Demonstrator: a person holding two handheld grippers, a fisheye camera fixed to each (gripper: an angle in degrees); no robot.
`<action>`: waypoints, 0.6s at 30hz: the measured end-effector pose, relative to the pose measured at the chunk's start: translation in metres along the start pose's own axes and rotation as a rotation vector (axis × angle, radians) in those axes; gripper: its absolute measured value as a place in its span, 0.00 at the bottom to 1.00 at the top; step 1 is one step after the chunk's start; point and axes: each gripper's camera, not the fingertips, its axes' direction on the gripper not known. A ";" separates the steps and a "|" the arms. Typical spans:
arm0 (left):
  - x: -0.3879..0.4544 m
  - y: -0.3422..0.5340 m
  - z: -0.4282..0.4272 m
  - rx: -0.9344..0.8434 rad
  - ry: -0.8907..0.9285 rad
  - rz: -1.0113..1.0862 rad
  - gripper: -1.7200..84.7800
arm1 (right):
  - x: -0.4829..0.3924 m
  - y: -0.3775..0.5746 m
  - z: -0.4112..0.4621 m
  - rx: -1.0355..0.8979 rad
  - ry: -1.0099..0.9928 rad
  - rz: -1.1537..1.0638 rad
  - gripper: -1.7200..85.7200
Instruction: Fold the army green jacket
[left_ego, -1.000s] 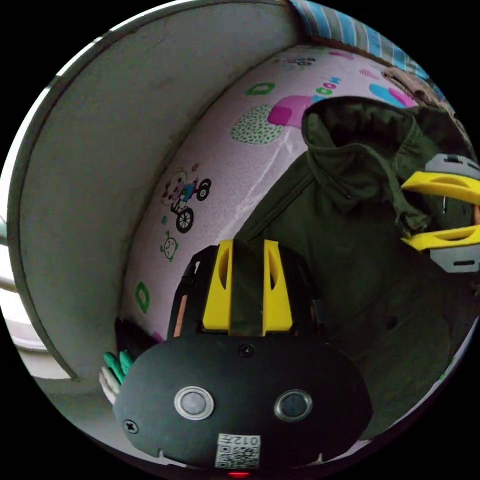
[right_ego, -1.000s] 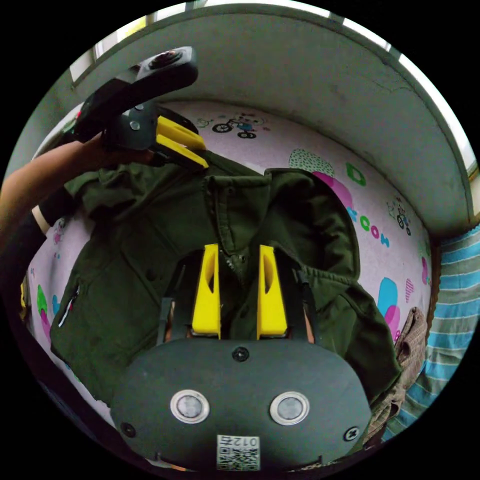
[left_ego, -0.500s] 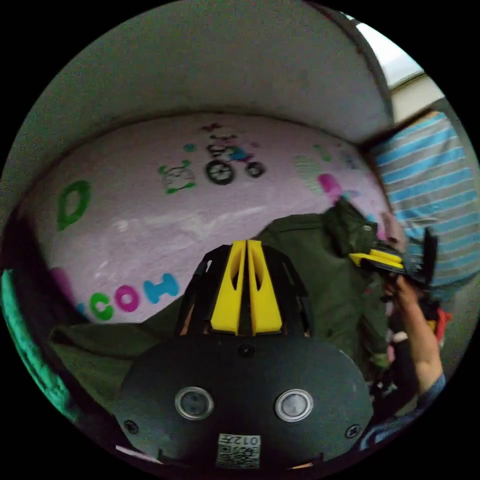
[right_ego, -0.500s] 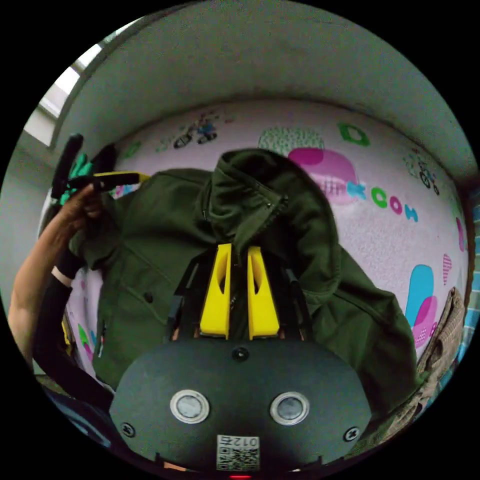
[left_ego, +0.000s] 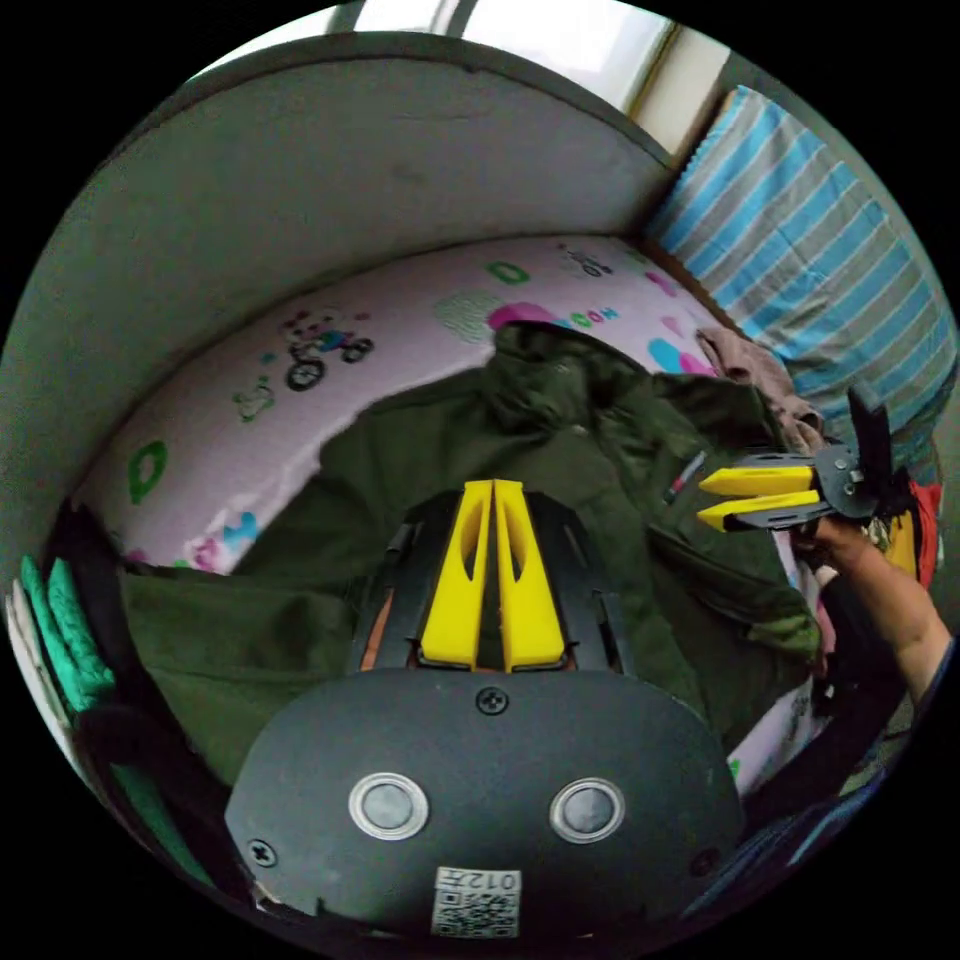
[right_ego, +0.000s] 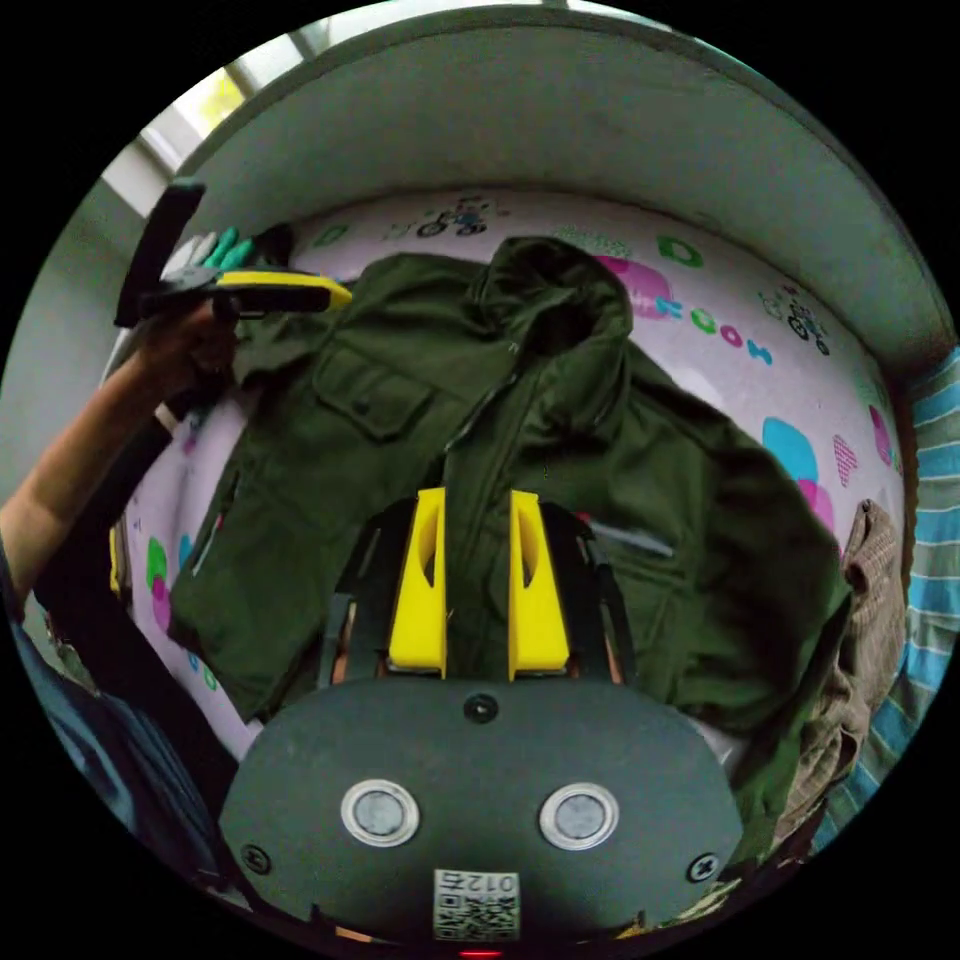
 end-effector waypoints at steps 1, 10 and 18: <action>0.008 0.003 0.005 -0.015 0.014 0.006 0.03 | -0.009 0.013 0.008 -0.030 0.022 -0.018 0.13; 0.083 0.075 0.063 -0.186 0.072 -0.089 0.03 | 0.026 0.070 0.002 0.035 0.032 0.171 0.01; 0.094 0.104 0.075 -0.236 0.034 -0.112 0.03 | 0.106 0.172 -0.030 0.254 0.136 0.623 0.02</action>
